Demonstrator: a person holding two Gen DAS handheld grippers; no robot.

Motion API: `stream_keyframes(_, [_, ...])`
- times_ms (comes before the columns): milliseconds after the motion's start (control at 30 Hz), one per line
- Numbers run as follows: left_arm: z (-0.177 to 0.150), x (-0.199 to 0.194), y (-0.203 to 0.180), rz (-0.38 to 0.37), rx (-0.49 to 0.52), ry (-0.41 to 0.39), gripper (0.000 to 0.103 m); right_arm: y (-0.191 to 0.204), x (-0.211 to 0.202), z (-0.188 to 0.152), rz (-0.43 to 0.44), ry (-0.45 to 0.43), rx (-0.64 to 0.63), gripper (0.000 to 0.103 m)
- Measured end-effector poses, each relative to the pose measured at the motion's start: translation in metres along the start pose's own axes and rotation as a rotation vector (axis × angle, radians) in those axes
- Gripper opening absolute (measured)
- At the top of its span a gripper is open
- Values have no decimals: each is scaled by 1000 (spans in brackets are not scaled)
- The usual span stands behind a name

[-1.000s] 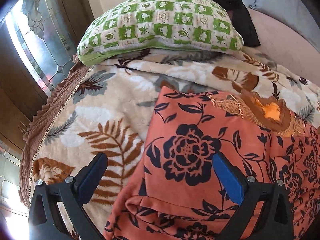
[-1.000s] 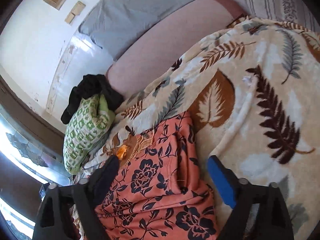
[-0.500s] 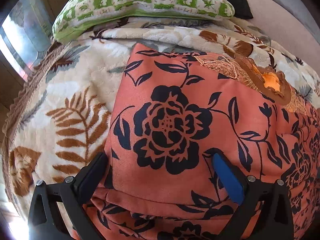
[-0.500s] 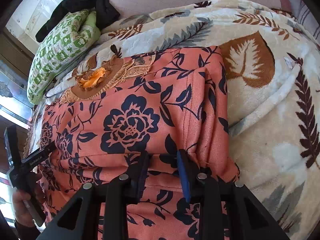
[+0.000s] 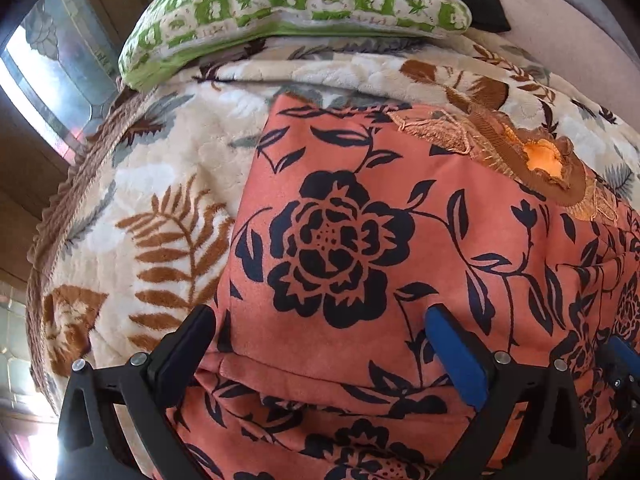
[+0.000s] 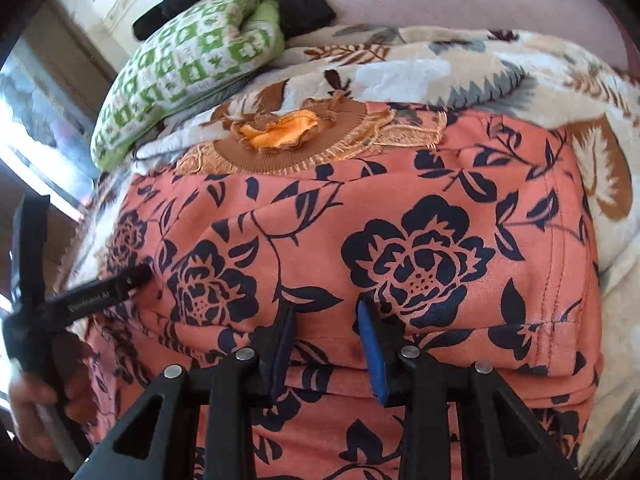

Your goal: Fold small clothes

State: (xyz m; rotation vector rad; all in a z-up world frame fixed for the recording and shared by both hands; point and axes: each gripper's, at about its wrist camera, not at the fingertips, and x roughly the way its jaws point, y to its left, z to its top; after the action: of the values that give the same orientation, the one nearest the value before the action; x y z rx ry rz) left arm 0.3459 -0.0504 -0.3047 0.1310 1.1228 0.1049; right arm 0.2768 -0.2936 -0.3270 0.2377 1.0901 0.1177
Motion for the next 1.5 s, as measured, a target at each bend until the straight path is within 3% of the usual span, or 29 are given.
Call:
stream_keyframes(100, [-7,-19,-10,-67,32,-63,103,13,0,-4,-59,51,-73,37])
stream_keyframes(167, [-11,-31,-21,-154,65,-85,103,12,1,-6,-51,66,-56,37])
stream_keyframes(233, [-15,-35,-32,-192,101,-83,103,9,1,-7,-31,97,-39,37])
stream_keyframes(300, [-18,-26,-41,-161,135,-54,103,11,-3,-9,-21,134,-57,38])
stream_keyframes(367, [-19,-9,-49,-76,175,-6,103,7,-6,-16,-16,154,-61,38])
stream_keyframes(500, [-16,-9,-42,-92,147,-5,103,3,-16,-9,36,156,-101,37])
stream_keyframes(600, [-17,-9,-43,-88,164,-12,103,-17,-40,10,111,53,-20,38])
stream_keyframes(700, [-18,-6,-44,-84,176,-11,103,-47,-61,29,-14,-71,31,68])
stream_keyframes(833, [-20,-5,-47,-78,180,-15,103,-113,-77,39,22,-150,249,68])
stream_keyframes(1000, [-23,-6,-51,-47,185,-46,103,-150,-72,40,119,-210,388,68])
stream_keyframes(1100, [-24,-6,-52,-47,178,-48,103,-150,-60,44,132,-192,380,62])
stream_keyframes(1167, [-24,-6,-51,-47,174,-48,103,-149,-52,44,110,-182,382,52])
stream_keyframes(1333, [-22,-7,-50,-65,173,-38,103,-151,-25,40,83,-112,400,6])
stream_keyframes(1500, [-21,-10,-50,-110,206,-32,103,-128,-79,47,72,-311,302,3])
